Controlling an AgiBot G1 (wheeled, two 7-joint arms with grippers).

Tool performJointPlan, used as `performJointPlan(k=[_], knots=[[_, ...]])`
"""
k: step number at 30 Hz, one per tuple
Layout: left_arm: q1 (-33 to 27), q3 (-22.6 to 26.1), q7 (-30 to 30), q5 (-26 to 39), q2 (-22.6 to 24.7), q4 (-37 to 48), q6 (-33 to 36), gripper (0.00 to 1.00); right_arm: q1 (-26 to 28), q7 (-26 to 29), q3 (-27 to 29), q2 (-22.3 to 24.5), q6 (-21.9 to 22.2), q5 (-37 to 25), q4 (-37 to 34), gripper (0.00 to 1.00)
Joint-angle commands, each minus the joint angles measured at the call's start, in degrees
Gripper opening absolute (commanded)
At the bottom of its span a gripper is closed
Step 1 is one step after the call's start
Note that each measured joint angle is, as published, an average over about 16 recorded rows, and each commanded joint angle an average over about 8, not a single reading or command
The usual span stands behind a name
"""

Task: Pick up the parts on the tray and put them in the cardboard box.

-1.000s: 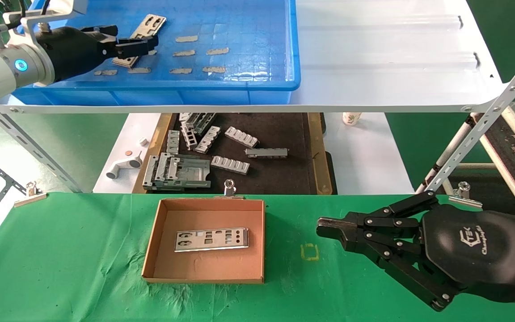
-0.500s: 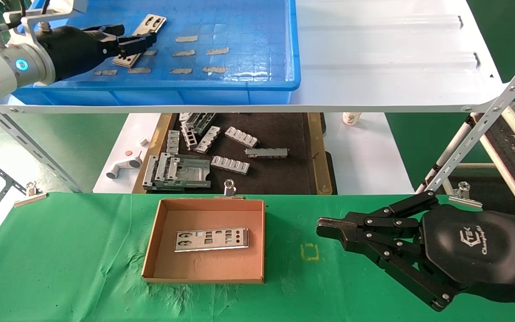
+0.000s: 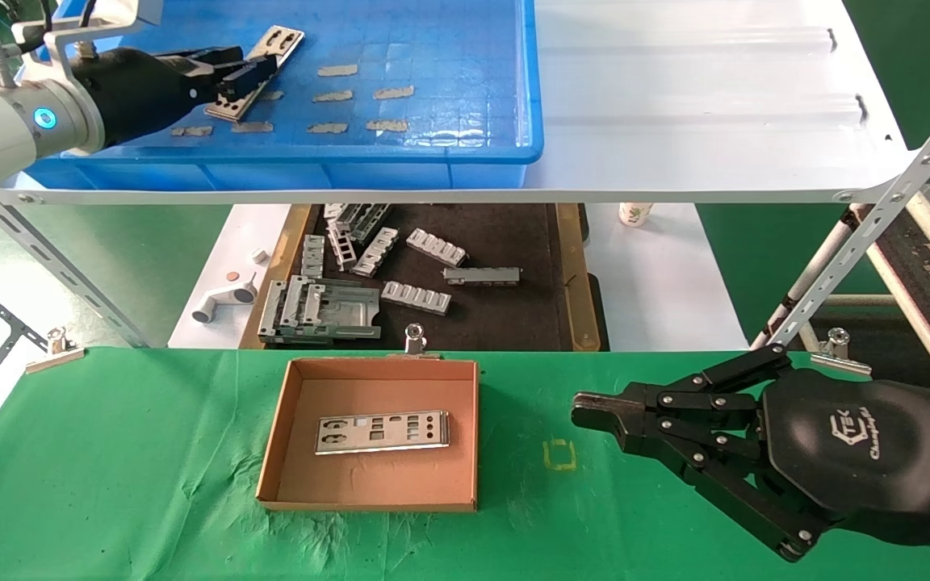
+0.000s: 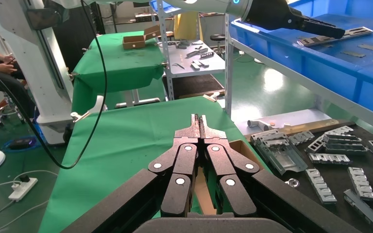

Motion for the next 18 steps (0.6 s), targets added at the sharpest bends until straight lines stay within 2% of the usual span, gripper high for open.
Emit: performJointPlan(k=[1,11,15,18], knots=[[-0.04,-0.02,0.08,-0.02,0.02,-0.05,0.00,0.00,0.00,0.00,0.00,0.00,0.00,0.00,0.00,0.00],[-1.15,-0.52,1.19,-0.76,-0.99,-1.58,2.57,0.00,0.00,0.00,0.00,0.00,0.00,0.00,0.00,0.00],[-2.29,-0.89,3.01,-1.45,-3.14,-4.11,9.67,0.00,0.00,0.00,0.00,0.00,0.00,0.00,0.00,0.00],[-2.83,-0.99,5.37,-1.93,-5.50,-6.59,18.73,0.00,0.00,0.00,0.00,0.00,0.00,0.00,0.00,0.00]])
